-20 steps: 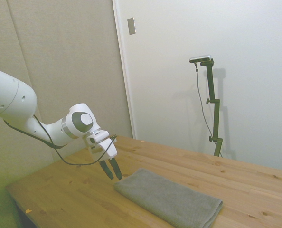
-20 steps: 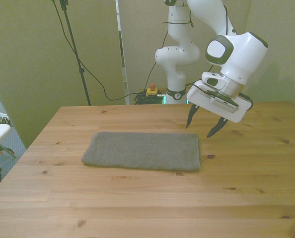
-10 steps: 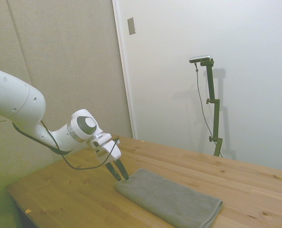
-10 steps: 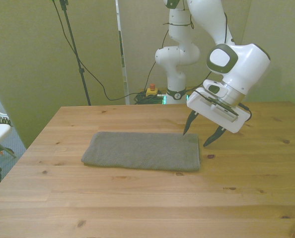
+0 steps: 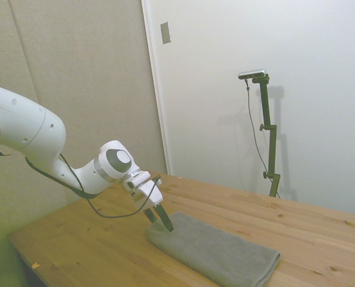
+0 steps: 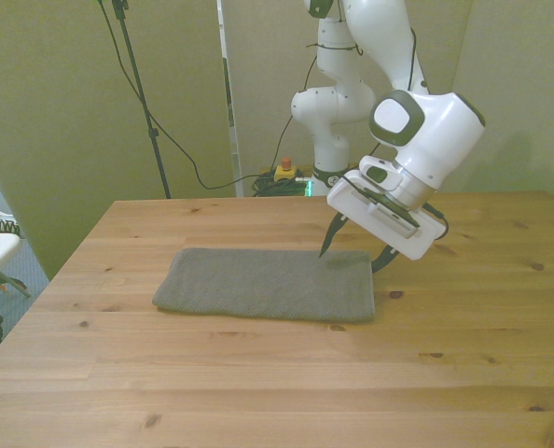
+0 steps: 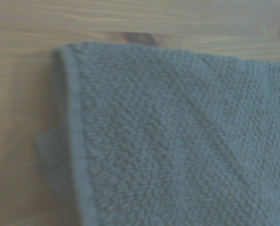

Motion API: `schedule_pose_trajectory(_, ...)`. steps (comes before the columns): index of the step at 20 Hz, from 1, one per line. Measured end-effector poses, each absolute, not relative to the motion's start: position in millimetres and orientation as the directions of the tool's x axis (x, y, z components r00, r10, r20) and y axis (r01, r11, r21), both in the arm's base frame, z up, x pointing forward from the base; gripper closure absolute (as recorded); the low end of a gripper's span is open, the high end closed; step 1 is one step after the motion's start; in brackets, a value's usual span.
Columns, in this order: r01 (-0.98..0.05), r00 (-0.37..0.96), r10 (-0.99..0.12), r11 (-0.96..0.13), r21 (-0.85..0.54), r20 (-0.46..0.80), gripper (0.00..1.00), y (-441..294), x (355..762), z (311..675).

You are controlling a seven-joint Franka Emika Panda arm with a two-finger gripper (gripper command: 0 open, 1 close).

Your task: Fold the towel

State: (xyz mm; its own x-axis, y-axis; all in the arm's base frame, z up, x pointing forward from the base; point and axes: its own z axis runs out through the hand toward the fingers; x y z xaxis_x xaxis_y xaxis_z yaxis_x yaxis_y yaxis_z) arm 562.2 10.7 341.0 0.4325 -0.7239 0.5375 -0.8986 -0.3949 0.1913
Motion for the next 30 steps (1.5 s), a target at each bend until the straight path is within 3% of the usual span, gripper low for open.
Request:
schedule_pose_trajectory(5, -0.912, 0.400, -0.737, -0.382, 0.153, 0.545, 1.00, -19.7, 566.0, 340.5)
schedule_pose_trajectory(30, -0.900, 0.415, -0.741, -0.420, 0.119, 0.528, 1.00, -11.5, 564.0, 334.4)
